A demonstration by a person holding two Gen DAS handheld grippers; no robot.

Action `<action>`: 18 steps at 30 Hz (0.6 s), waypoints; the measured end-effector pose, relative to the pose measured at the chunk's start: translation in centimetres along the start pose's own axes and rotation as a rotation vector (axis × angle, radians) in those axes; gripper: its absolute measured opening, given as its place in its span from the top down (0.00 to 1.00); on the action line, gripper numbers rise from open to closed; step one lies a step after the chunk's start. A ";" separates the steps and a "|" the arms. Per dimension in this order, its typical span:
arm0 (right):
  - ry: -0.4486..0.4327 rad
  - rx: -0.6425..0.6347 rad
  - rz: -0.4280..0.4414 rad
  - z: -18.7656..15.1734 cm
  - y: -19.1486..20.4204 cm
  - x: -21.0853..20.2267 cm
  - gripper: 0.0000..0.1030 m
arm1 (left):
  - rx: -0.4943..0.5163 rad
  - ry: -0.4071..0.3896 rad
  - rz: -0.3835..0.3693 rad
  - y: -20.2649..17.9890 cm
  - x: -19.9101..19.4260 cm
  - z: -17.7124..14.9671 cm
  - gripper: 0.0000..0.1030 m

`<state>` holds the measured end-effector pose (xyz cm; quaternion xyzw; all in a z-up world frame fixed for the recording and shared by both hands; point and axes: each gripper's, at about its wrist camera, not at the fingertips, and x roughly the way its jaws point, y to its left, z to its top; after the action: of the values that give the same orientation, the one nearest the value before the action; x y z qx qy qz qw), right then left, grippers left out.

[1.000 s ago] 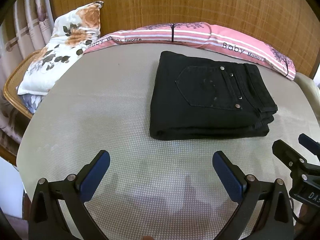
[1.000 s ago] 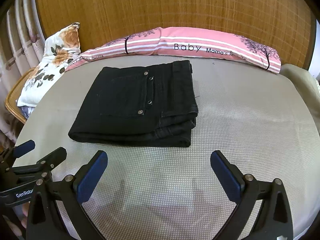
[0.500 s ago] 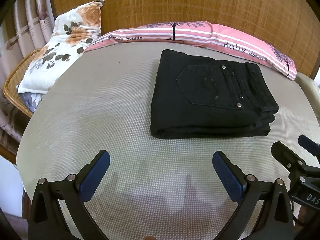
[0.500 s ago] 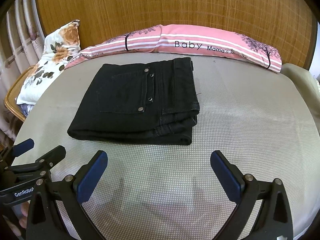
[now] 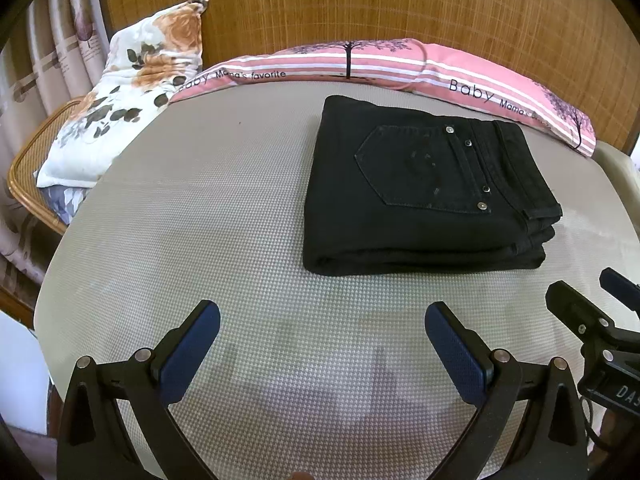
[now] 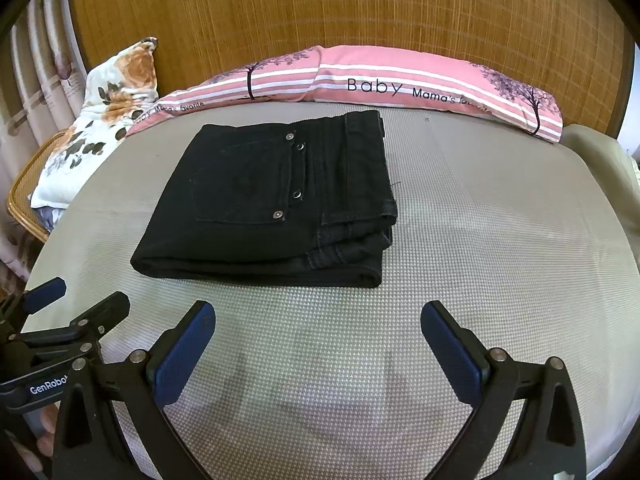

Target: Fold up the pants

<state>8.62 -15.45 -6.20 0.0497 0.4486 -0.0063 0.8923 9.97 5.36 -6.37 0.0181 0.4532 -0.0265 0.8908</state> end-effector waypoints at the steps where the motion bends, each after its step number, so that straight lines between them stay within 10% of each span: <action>1: 0.001 0.000 -0.001 0.0 0.0 0.0 0.01 | 0.000 0.000 0.000 0.0 0.0 0.0 0.01; 18: 0.002 -0.001 -0.002 0.0 0.1 0.0 0.01 | 0.012 -0.012 0.009 -0.1 0.0 0.2 0.01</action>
<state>8.63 -15.38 -6.26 0.0490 0.4494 -0.0072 0.8919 10.09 5.25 -6.27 0.0251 0.4475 -0.0251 0.8936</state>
